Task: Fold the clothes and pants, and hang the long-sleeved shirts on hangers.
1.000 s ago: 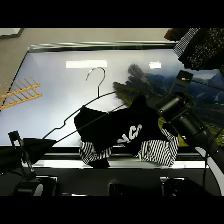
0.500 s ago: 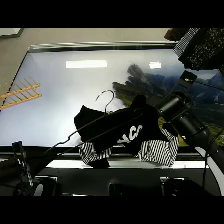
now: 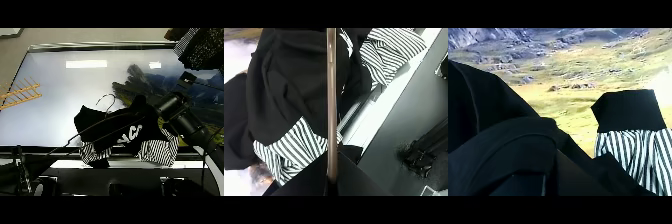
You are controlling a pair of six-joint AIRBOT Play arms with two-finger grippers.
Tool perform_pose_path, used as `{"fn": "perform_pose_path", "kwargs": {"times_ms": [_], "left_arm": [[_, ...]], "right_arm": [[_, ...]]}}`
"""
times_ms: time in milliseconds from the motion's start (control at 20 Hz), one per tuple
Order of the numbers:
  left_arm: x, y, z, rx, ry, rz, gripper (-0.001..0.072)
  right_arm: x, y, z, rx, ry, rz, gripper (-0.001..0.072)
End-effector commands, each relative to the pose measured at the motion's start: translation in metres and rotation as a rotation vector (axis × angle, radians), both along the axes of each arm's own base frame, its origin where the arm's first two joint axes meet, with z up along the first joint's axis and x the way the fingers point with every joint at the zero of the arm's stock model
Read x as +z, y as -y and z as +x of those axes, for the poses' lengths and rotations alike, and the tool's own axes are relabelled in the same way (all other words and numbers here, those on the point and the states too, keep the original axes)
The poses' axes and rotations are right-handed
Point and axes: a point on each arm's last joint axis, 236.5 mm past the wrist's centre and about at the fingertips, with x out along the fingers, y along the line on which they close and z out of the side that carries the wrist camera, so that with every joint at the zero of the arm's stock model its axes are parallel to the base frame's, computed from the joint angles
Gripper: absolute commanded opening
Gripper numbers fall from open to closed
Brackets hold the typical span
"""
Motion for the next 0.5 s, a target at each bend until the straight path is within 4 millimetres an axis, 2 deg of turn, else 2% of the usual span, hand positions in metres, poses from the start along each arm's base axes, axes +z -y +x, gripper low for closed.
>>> {"fn": "perform_pose_path", "kwargs": {"times_ms": [0,250,450], "left_arm": [[-0.009,-0.007,0.003,0.027,-0.012,0.033,0.0019],[-0.024,-0.006,0.013,0.033,-0.026,0.02,0.0018],[-0.019,-0.012,0.031,0.079,0.037,0.032,0.0019]], "right_arm": [[-0.002,-0.002,-0.001,0.011,-0.01,0.001,0.0026],[-0.003,-0.005,-0.002,0.033,-0.025,0.006,0.0026],[-0.001,-0.009,-0.007,0.047,-0.03,0.031,0.0026]]}}
